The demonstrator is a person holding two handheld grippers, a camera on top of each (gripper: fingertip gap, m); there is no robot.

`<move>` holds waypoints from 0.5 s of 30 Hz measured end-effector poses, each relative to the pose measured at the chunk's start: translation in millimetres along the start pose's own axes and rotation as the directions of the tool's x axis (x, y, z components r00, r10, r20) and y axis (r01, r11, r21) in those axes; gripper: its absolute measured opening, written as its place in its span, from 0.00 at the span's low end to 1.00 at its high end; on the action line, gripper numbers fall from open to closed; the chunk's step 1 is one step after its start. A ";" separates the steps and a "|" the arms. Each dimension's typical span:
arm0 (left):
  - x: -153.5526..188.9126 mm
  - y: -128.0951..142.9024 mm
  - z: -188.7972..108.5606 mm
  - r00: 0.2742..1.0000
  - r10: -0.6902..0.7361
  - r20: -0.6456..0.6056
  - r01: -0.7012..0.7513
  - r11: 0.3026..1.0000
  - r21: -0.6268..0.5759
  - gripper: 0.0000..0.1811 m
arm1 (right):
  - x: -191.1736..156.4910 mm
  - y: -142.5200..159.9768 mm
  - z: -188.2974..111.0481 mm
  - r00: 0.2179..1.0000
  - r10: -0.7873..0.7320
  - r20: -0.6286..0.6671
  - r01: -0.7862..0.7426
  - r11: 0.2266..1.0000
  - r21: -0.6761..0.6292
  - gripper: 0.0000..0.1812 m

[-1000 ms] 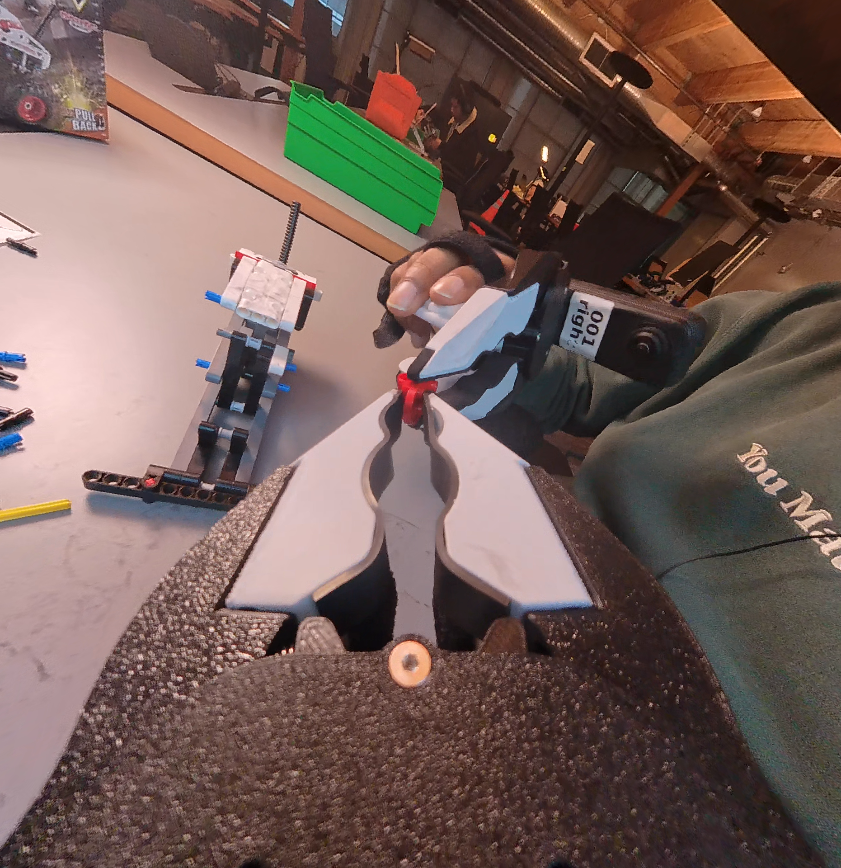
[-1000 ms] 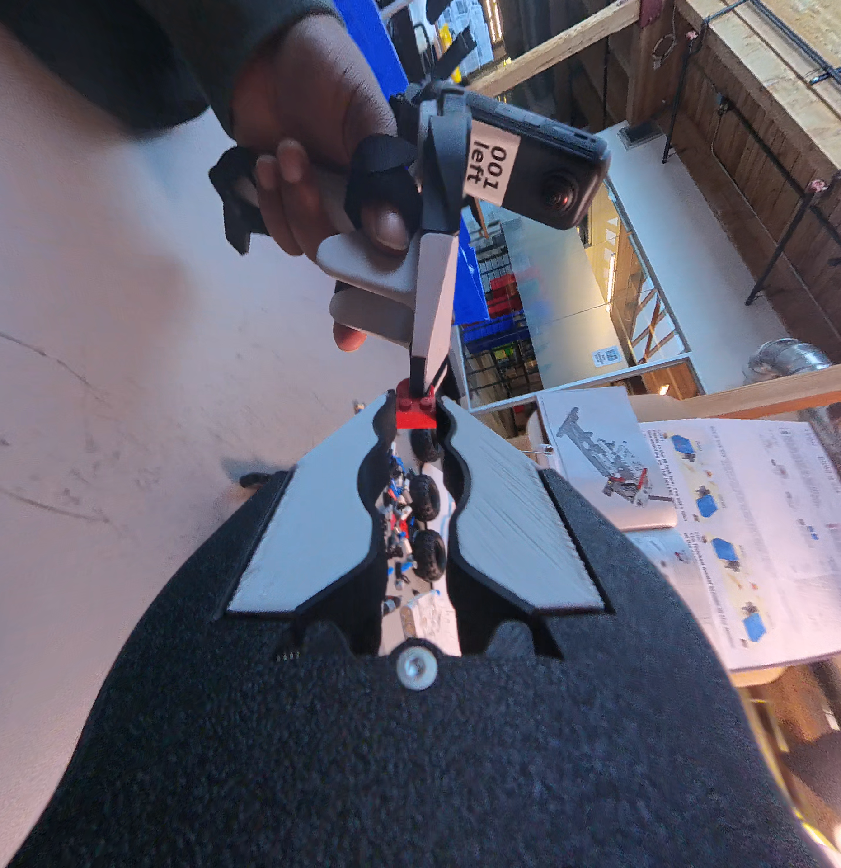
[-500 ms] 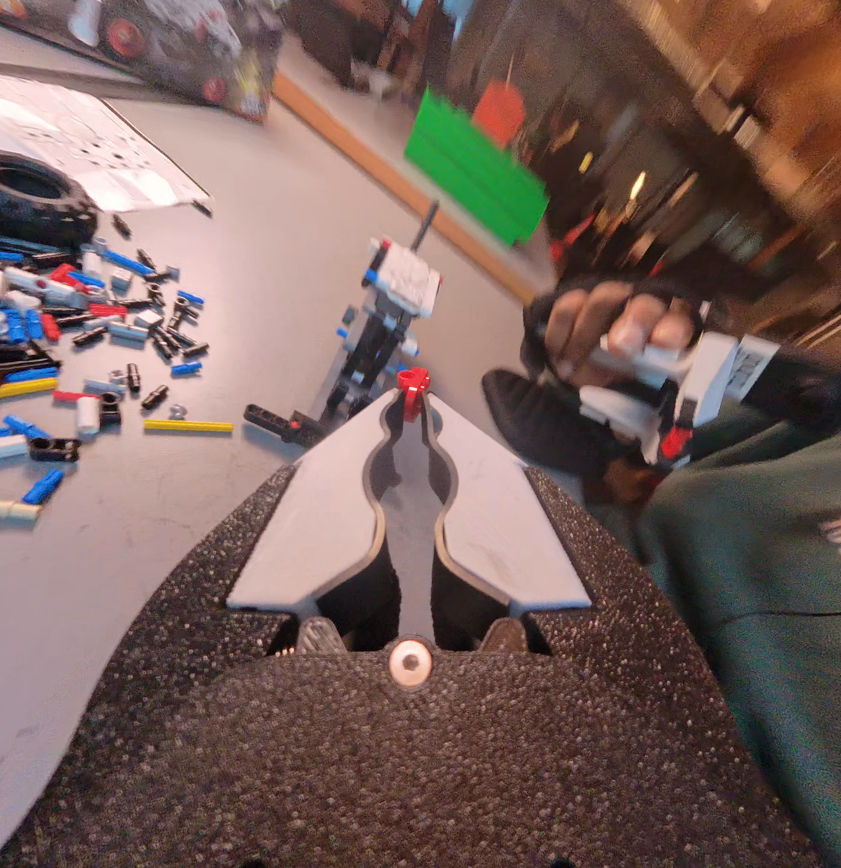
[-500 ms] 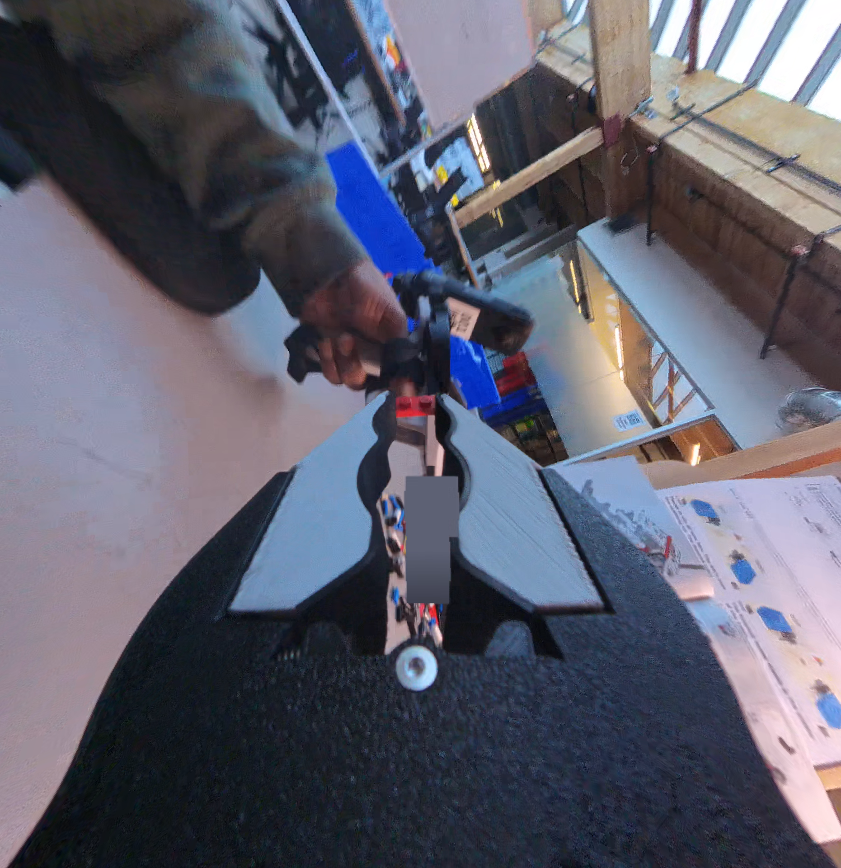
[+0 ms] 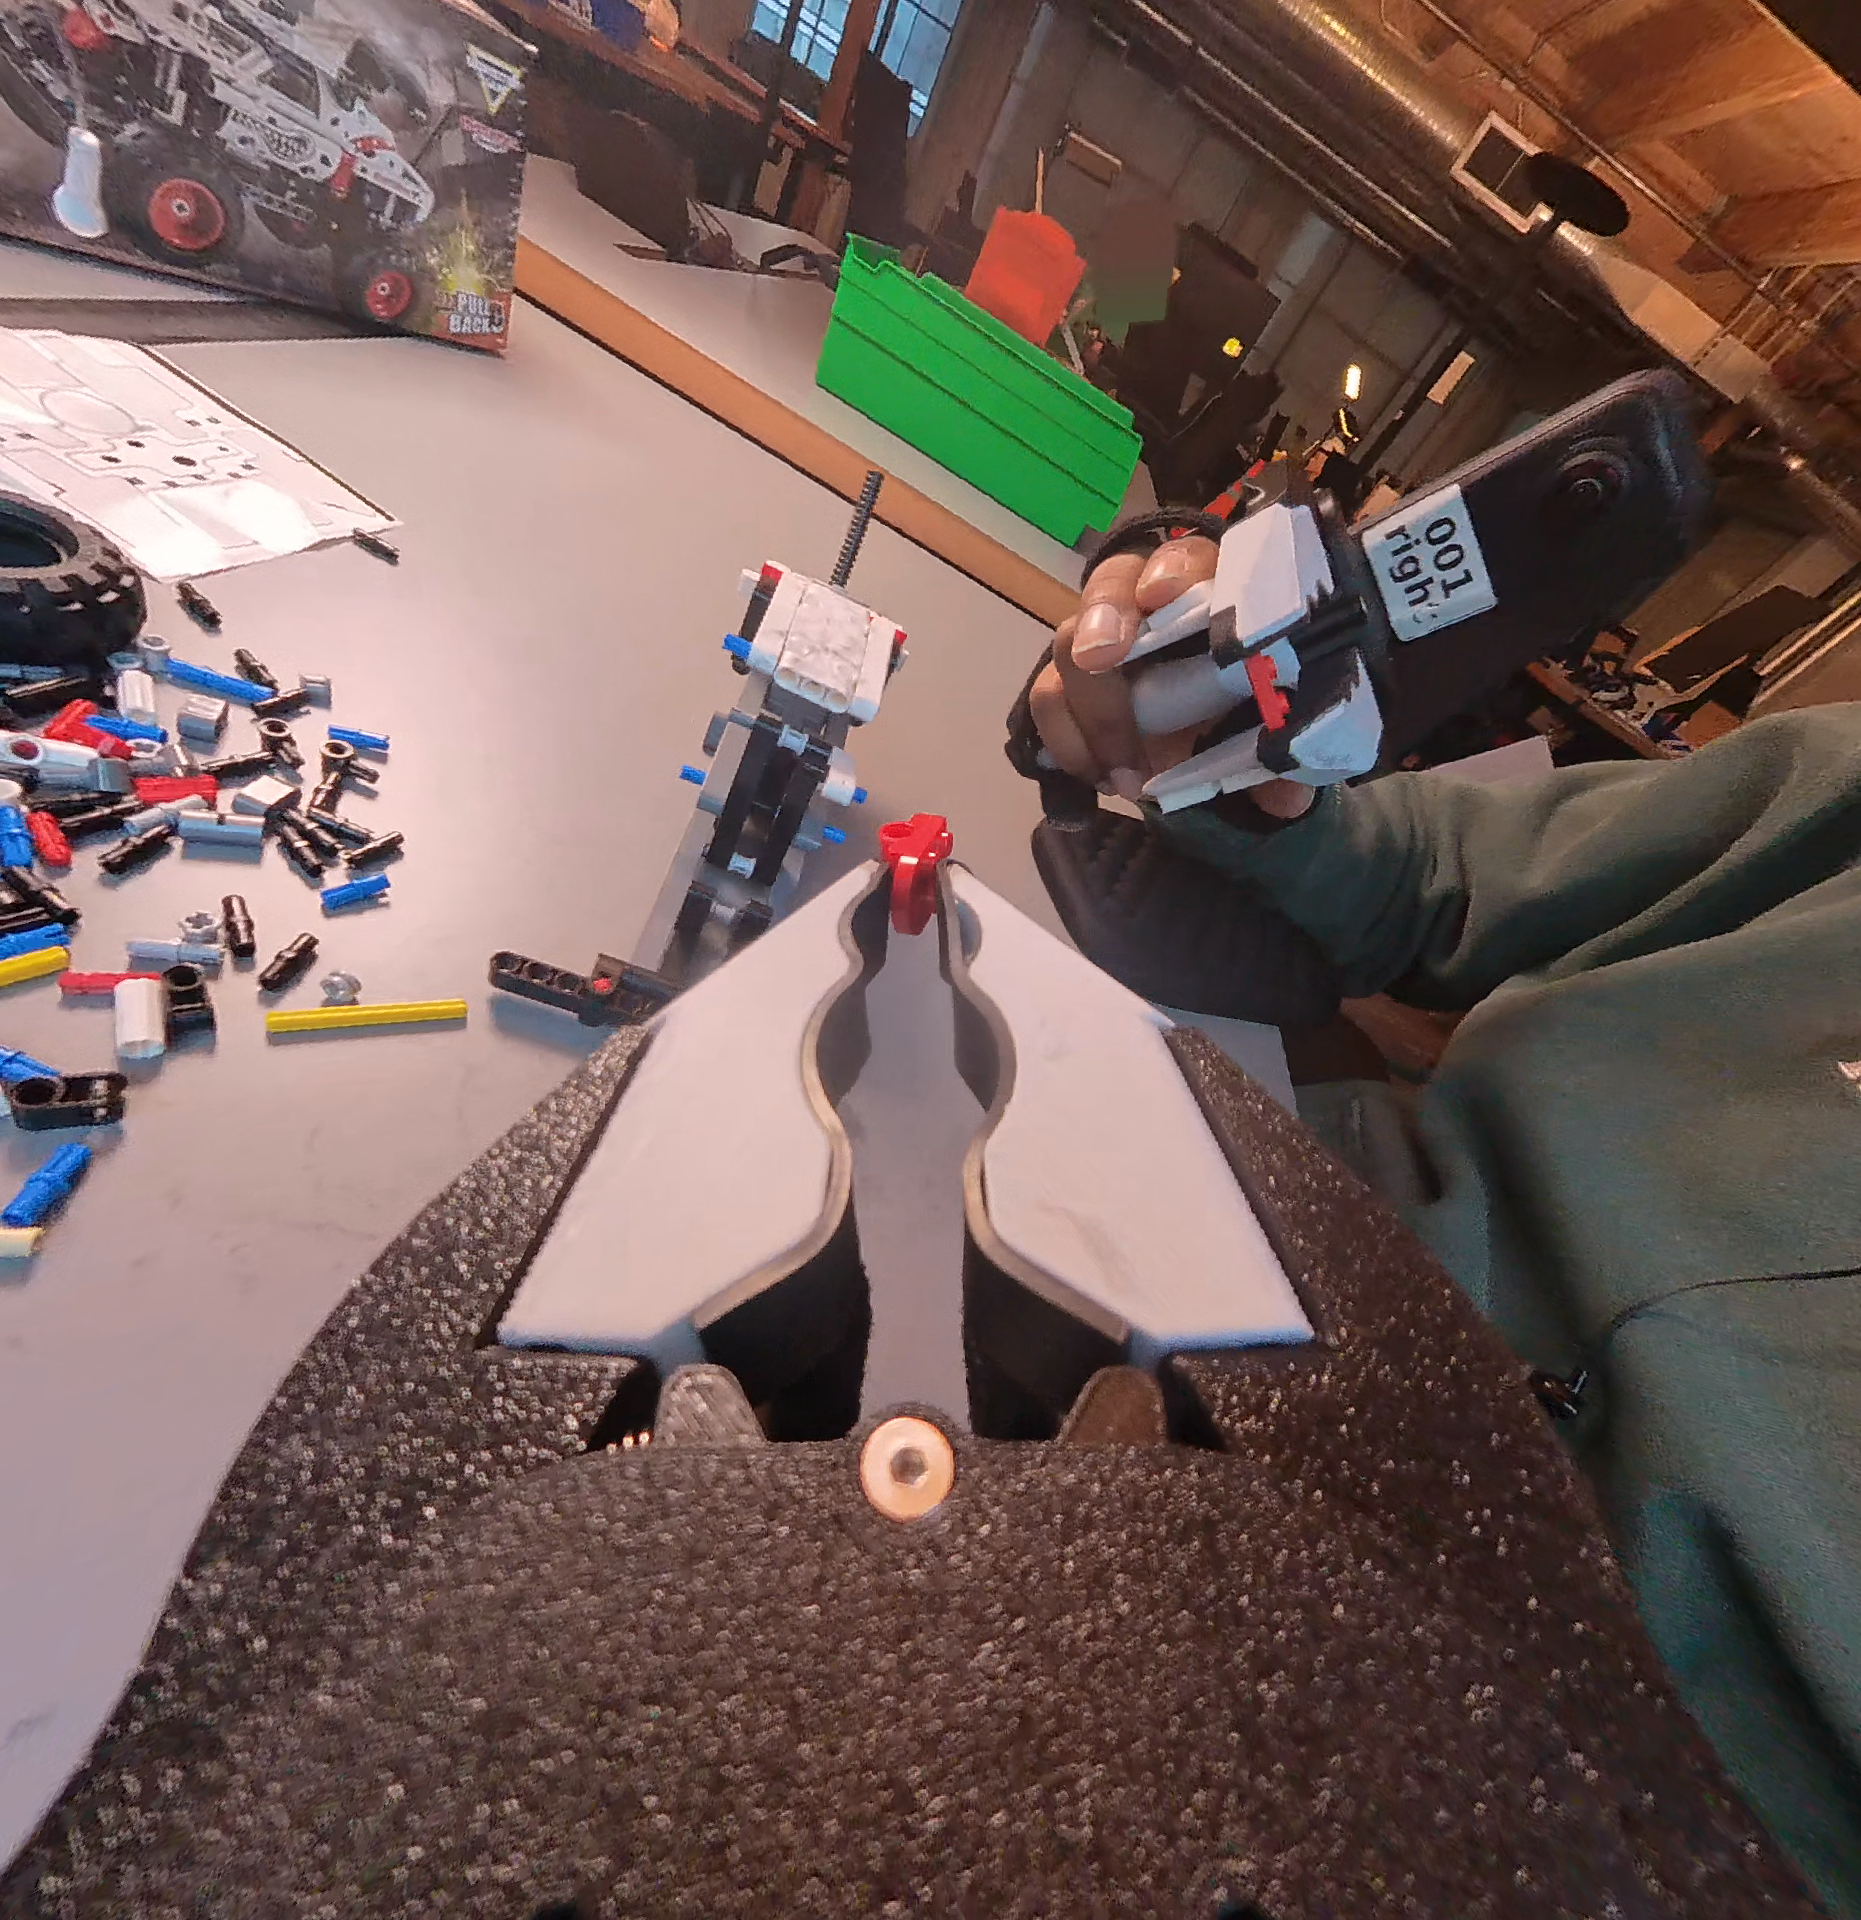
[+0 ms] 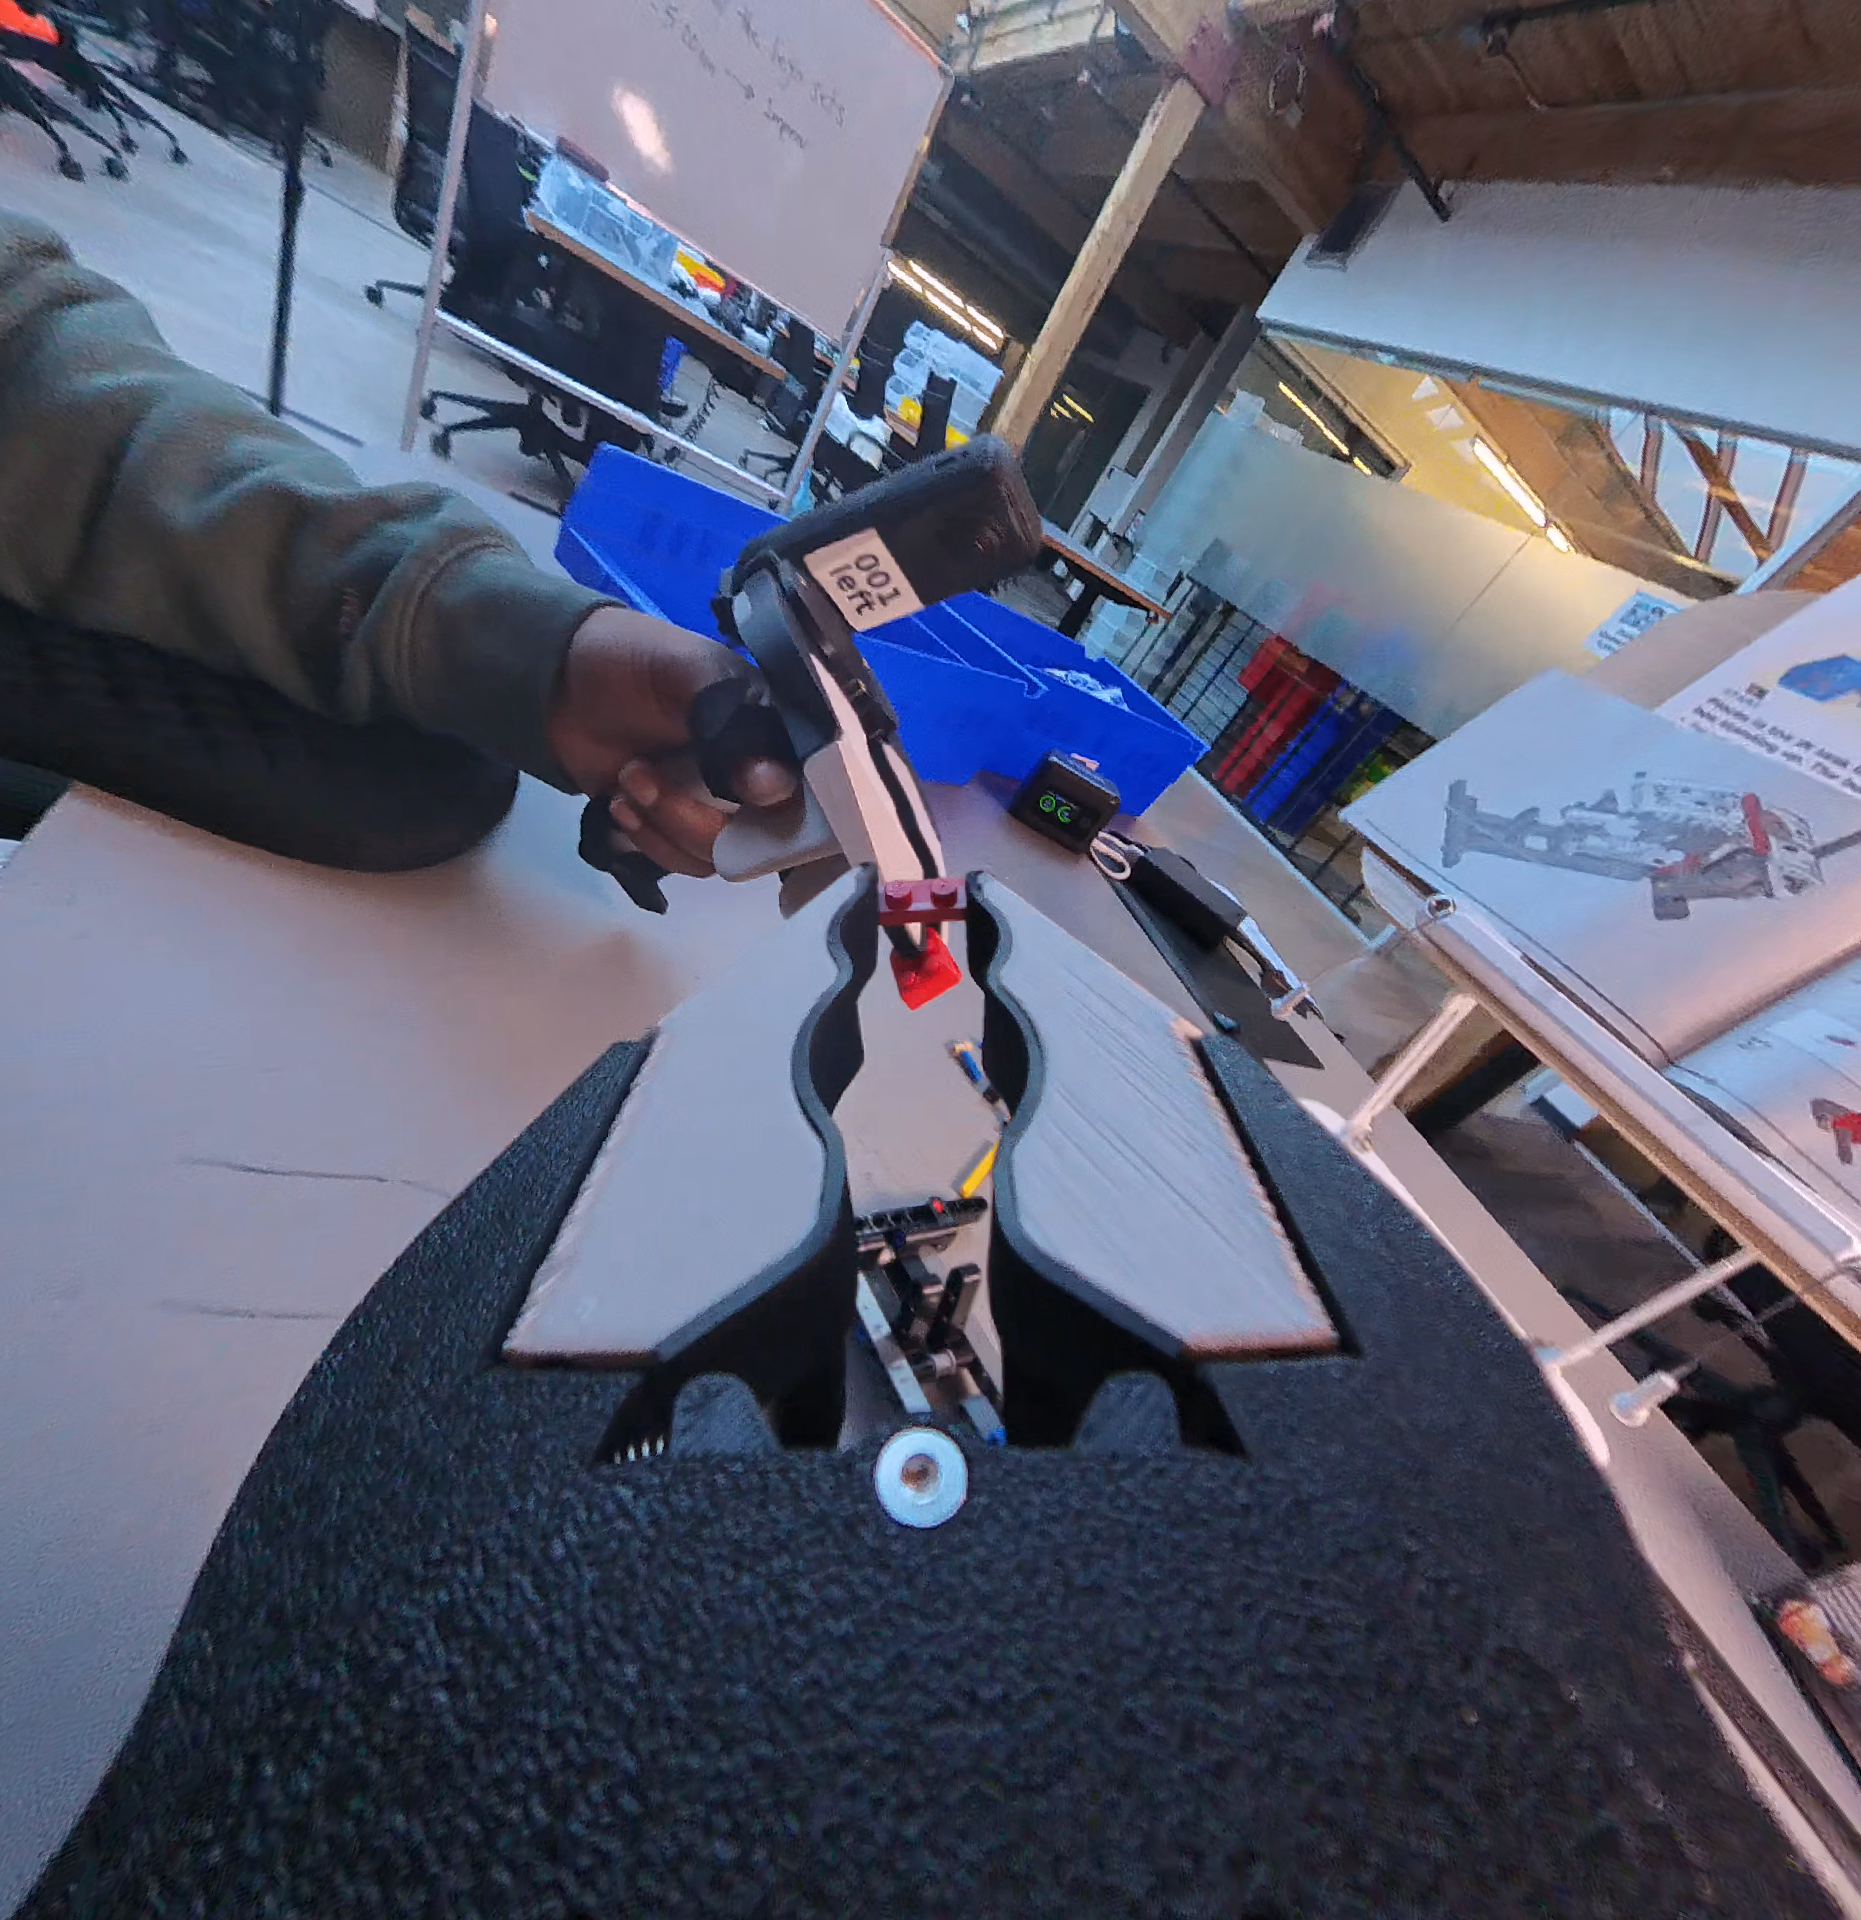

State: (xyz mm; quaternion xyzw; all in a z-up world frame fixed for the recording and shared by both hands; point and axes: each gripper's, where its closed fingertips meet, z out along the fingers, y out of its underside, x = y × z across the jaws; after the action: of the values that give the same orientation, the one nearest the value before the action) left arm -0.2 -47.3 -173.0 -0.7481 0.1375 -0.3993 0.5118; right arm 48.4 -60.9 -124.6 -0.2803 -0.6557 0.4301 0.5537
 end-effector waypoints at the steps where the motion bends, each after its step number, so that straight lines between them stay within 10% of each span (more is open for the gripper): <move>1: -5.4 -0.6 -0.7 1.000 -0.005 0.021 0.005 1.000 0.006 0.04 | 7.9 4.7 2.5 1.000 -0.005 -0.028 0.004 0.999 -0.044 0.08; 6: -43.0 -7.9 -12.1 0.983 0.024 0.181 -0.034 0.998 0.053 0.04 | 52.3 46.4 29.4 1.000 0.019 -0.002 -0.018 0.896 -0.443 0.09; 15: -65.0 -14.9 -28.9 0.875 0.281 0.394 -0.310 0.951 0.012 0.04 | 89.3 159.2 96.2 0.956 0.171 0.240 0.079 0.637 -0.767 0.09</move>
State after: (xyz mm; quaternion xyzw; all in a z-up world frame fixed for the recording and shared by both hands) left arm -66.4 -19.8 -185.1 -0.7628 0.1314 -0.1654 0.6112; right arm -82.4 65.4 -222.2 -0.4396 -0.8422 0.1605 0.2677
